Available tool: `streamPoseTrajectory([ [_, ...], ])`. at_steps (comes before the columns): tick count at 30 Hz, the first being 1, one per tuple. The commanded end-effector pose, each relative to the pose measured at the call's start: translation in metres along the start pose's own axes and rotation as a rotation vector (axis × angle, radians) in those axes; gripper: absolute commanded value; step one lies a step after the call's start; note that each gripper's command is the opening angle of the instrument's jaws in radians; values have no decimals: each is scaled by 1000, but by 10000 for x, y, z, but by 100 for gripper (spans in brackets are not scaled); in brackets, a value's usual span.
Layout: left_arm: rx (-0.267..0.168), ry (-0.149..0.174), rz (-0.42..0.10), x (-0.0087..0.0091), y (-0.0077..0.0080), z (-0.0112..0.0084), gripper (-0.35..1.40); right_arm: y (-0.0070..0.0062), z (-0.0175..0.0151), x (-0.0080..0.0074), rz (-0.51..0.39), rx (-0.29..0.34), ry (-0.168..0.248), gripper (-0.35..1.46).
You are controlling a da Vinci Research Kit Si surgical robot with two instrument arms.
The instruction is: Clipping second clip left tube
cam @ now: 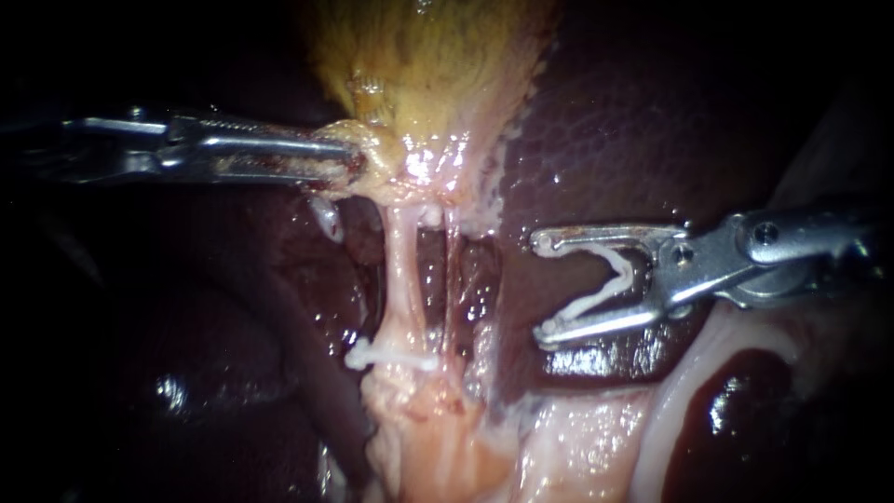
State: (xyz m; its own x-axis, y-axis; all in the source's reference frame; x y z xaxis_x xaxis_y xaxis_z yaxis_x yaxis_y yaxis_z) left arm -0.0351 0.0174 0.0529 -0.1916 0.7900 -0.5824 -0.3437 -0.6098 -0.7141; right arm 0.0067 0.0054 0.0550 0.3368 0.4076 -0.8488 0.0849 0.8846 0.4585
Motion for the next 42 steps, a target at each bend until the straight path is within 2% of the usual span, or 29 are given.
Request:
streamPoseTrajectory([
  [1, -1, 0, -1, 1, 1, -3, -35, 0, 0, 0, -3, 0, 0, 50],
  [5, -9, -3, -6, 11, 5, -16, -35, 0, 0, 0, -3, 0, 0, 50],
  [8, -12, -8, -15, 26, 10, -36, -35, 0, 0, 0, -3, 0, 0, 50],
  [13, -1, 25, -27, 54, 21, -68, -35, 0, 0, 0, -3, 0, 0, 50],
  [15, -2, 33, -25, 60, 25, -74, -35, -1, 0, 1, -3, 0, 0, 50],
  [19, 1, 36, -20, 61, 31, -73, -35, -5, 3, 5, -2, 8, 1, 50],
  [22, 2, 37, -19, 60, 31, -72, -35, -13, 11, 14, -2, 23, 3, 50],
  [27, 2, 37, -18, 58, 30, -72, -35, -29, 38, 34, 107, 40, 6, 50],
  [32, 3, 37, -18, 58, 31, -71, -35, -33, 70, 46, 182, 40, 7, 50],
  [36, 3, 37, -18, 57, 31, -70, -35, -31, 94, 42, 207, 46, 5, 50],
  [42, 4, 37, -18, 57, 31, -70, -35, -21, 120, 24, 228, 39, -1, 50],
])
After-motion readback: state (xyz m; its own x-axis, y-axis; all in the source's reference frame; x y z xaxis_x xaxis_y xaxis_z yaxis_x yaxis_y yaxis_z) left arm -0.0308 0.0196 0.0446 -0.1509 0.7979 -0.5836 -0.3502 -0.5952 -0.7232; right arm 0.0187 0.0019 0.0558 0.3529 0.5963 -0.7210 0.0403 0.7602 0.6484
